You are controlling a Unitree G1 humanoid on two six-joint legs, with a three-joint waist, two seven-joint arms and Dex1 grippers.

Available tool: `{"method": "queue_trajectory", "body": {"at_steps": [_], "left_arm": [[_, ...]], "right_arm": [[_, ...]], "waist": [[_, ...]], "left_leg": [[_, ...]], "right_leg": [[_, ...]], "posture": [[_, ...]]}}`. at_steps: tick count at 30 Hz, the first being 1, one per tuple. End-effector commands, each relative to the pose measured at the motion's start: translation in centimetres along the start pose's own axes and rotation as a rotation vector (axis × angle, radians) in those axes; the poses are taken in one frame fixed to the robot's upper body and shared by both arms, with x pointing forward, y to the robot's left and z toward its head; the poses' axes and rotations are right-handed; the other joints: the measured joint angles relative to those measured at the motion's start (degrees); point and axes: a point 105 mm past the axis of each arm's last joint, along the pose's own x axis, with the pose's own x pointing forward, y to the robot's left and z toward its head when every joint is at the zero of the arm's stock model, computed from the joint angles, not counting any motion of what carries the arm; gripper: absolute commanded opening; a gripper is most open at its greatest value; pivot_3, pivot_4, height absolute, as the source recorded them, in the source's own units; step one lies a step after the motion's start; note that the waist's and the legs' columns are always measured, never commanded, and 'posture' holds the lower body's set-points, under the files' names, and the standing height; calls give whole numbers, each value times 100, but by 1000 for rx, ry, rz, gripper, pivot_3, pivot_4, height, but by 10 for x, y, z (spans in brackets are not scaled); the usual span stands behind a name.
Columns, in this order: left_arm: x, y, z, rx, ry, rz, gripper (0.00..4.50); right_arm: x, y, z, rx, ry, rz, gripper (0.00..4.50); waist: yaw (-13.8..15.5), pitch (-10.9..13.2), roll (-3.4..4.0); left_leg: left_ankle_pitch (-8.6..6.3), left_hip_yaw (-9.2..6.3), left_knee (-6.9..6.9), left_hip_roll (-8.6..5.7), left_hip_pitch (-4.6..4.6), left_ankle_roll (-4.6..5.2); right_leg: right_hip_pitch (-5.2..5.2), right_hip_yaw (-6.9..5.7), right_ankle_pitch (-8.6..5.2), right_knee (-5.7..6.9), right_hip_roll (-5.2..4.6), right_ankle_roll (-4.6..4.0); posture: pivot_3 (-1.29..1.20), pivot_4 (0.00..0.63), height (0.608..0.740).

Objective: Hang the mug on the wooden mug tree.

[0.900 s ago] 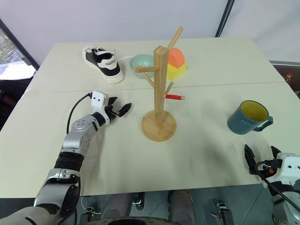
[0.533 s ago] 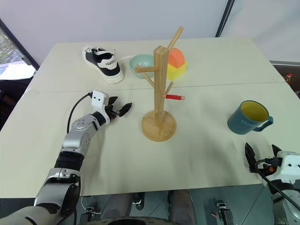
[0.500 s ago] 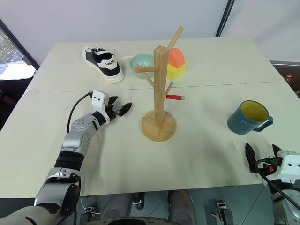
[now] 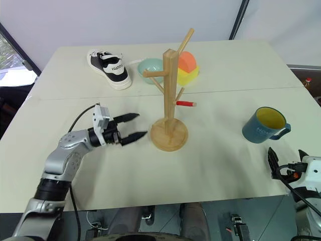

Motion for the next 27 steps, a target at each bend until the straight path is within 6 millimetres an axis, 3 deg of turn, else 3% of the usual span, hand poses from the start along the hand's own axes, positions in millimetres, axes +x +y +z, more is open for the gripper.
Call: {"method": "queue_trajectory", "body": {"at_steps": [1,9,18,27], "left_arm": [[2,-32,6,1,41,-177,4500],[14,-57,4,75,76,-290,4500],[11,-59,-12,82,71,-292,4500],[12,-64,-10,102,63,-291,4500]], "right_arm": [[3,-13,6,-30,-10,-37,4481],[19,-20,5,-17,-12,-48,4481],[33,-20,2,-6,-4,-41,4481],[52,-22,2,9,-2,-19,4481]], "waist": [[-3,-1,6],[8,-16,34],[21,-16,34],[11,-16,34]], "left_leg": [[0,-1,-2,1,-1,0],[0,8,-8,6,-29,0],[3,22,8,6,-27,6],[2,25,17,8,-26,3]], "right_leg": [[0,0,-3,-2,0,4],[-26,1,-3,-11,3,4],[-32,-3,11,6,6,-18],[-29,-1,0,7,1,1]], "posture": [[0,150,732],[0,150,732],[0,150,732],[0,150,732]]}}
